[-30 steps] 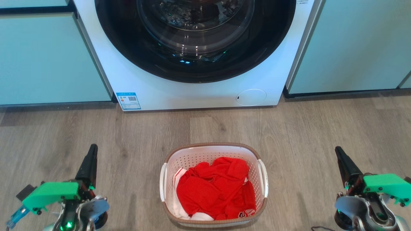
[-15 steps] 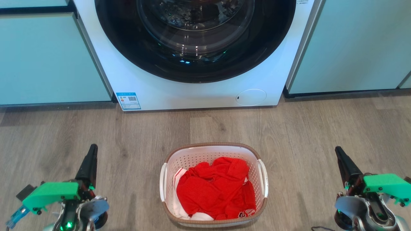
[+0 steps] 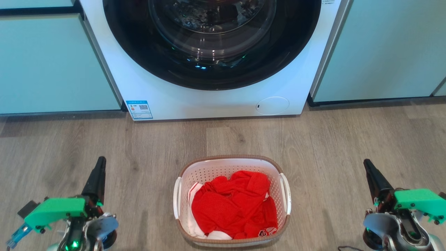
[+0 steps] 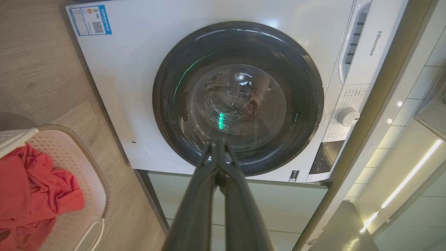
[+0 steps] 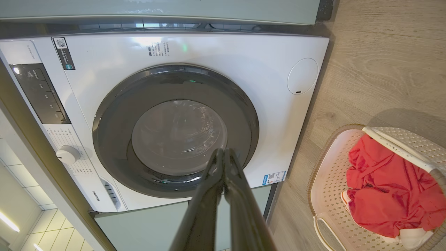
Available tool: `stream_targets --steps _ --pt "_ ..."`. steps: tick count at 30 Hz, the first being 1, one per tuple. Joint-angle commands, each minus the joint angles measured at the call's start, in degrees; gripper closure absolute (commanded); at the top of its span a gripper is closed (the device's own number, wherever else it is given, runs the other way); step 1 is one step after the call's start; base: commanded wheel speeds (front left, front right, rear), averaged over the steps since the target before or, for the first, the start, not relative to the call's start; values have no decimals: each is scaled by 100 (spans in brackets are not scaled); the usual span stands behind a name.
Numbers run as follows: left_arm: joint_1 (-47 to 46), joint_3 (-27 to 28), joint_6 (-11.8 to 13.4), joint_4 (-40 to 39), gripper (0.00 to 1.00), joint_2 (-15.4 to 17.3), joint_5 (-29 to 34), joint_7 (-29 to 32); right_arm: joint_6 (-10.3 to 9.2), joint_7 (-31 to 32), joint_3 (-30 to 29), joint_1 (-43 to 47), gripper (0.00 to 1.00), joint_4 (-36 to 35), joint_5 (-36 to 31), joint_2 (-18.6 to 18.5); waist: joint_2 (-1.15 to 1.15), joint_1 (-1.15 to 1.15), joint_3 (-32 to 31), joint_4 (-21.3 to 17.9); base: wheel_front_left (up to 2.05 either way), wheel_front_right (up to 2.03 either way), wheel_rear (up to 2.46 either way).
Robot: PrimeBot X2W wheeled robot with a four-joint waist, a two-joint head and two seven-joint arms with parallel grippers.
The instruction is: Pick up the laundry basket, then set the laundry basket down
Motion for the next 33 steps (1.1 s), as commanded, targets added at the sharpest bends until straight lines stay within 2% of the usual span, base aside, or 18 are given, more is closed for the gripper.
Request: stream_targets --steps 1,33 --pt "-331 206 -39 -169 100 37 50 40 40 42 102 -277 100 -177 -53 -43 0 0 0 0 0 0 0" --pt "-331 206 -39 -169 100 37 50 40 40 42 102 -277 100 -177 -53 -43 0 0 0 0 0 0 0"
